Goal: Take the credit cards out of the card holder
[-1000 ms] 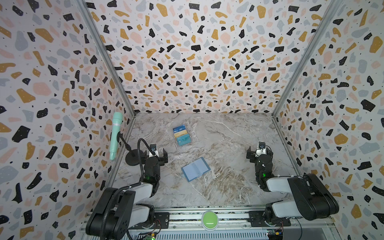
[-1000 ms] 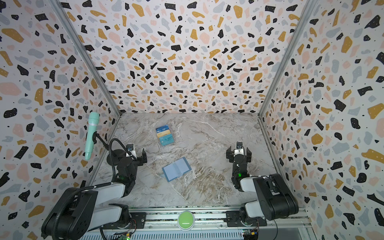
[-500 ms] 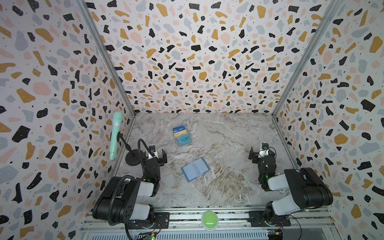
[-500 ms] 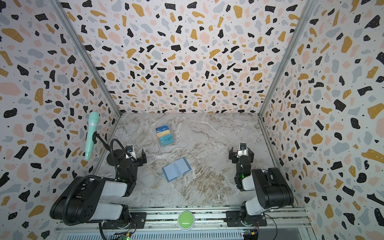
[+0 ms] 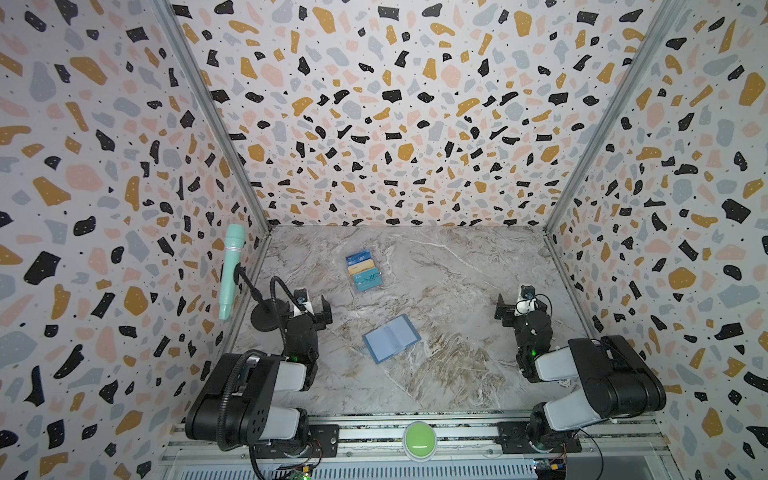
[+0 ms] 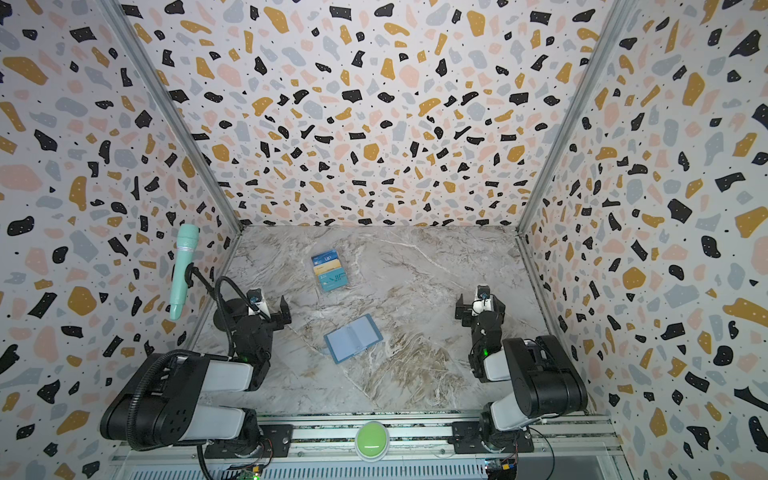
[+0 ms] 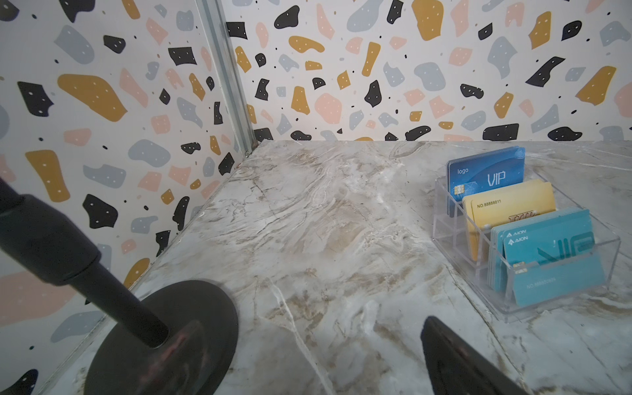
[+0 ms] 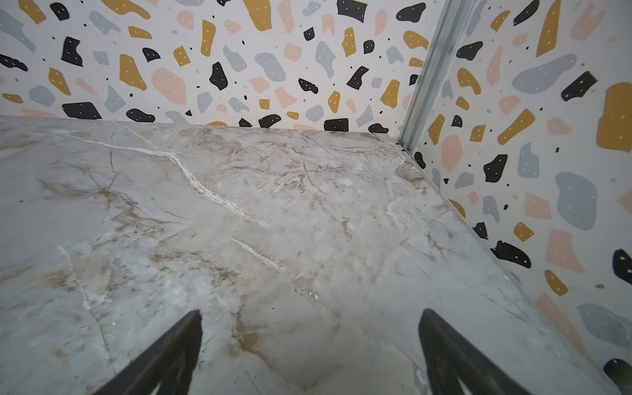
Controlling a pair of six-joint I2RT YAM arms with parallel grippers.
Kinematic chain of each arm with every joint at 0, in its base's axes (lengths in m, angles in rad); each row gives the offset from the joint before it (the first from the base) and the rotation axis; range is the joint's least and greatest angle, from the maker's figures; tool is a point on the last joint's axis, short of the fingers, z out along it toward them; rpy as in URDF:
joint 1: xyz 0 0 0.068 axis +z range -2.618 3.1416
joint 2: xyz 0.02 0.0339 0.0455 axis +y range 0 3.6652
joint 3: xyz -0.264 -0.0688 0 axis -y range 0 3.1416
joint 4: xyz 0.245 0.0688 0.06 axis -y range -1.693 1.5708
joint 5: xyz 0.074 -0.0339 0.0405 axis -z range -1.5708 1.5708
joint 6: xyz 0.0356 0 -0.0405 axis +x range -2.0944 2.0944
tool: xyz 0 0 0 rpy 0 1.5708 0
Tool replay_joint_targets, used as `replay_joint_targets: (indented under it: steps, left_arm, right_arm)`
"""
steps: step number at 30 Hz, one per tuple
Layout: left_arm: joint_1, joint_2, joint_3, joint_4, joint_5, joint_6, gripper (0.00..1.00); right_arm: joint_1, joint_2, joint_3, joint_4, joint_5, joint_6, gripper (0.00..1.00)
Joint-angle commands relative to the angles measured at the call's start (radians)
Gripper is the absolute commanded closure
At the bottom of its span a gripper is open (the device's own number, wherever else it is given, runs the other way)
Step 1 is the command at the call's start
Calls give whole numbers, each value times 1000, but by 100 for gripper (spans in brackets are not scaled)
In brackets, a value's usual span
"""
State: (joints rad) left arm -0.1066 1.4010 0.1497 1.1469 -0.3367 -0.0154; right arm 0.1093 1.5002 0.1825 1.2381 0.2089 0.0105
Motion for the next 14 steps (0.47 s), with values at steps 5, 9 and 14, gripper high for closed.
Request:
replay_joint_targets:
  steps: [5,9,14]
  left_arm:
    - [4,-10,17,42,5,-6,0]
    - [5,-10,17,42,5,-6,0]
    - [6,-10,16,42,5,-6,0]
  right_arm:
    - [-3,-16,18,6,-5,10,1]
    - [-5,-7,35,-10,-10,14,1]
    - [-6,-17,21,3,-13,9,1]
